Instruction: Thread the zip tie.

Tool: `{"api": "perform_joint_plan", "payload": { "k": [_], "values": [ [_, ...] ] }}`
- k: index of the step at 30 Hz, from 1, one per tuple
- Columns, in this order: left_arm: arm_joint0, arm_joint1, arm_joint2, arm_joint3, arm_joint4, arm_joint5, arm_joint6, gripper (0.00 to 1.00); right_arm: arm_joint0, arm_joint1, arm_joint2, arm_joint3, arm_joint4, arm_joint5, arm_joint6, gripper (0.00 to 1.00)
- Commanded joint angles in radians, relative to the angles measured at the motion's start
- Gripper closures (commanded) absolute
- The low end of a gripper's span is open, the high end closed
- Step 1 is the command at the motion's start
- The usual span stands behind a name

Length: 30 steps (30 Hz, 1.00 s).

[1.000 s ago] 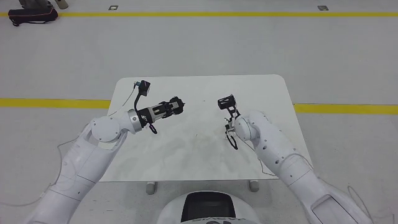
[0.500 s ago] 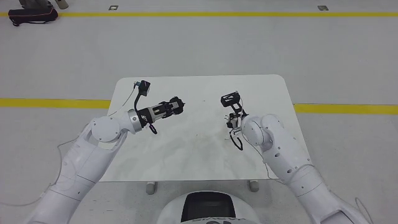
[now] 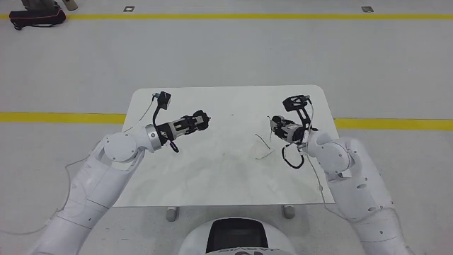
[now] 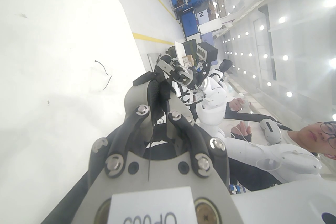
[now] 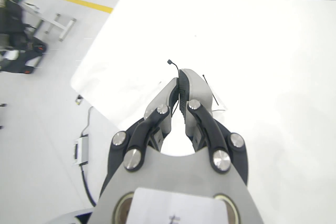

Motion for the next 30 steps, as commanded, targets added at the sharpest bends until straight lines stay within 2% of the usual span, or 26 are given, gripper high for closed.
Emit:
{"api": "perform_joint_plan", "payload": {
  "k": [1,6,14,16,18,20,23,26,30],
  "values": [
    [0.000,0.000,0.000,0.000,0.000,0.000,0.000,1.00,-0.007,0.002,0.026,0.015,0.113,-0.045,-0.010,1.00],
    [0.000,0.000,0.000,0.000,0.000,0.000,0.000,1.00,0.008,0.002,0.042,0.060,0.311,-0.113,-0.012,1.00],
    [0.000,0.000,0.000,0.000,0.000,0.000,0.000,1.00,0.008,0.002,0.042,0.060,0.311,-0.113,-0.012,1.00],
    [0.000,0.000,0.000,0.000,0.000,0.000,0.000,1.00,-0.003,0.001,0.051,0.051,0.350,-0.124,-0.052,1.00],
    [0.011,-0.003,0.007,0.003,-0.017,0.019,0.028,1.00,-0.037,0.003,0.087,0.023,0.456,-0.145,-0.107,1.00],
    [0.019,-0.007,0.005,0.013,-0.108,0.060,0.035,1.00,-0.077,0.009,0.113,-0.035,0.528,-0.145,-0.125,1.00],
    [0.017,-0.010,0.005,0.023,-0.138,0.098,0.047,1.00,-0.121,0.015,0.133,-0.089,0.577,-0.145,-0.174,1.00],
    [0.019,-0.011,0.005,0.025,-0.163,0.135,0.059,1.00,-0.147,0.020,0.123,-0.124,0.587,-0.145,-0.233,1.00],
    [0.028,-0.015,0.005,0.008,-0.217,0.182,0.071,1.00,-0.156,0.024,0.074,-0.150,0.581,-0.145,-0.323,1.00]
  ]
}}
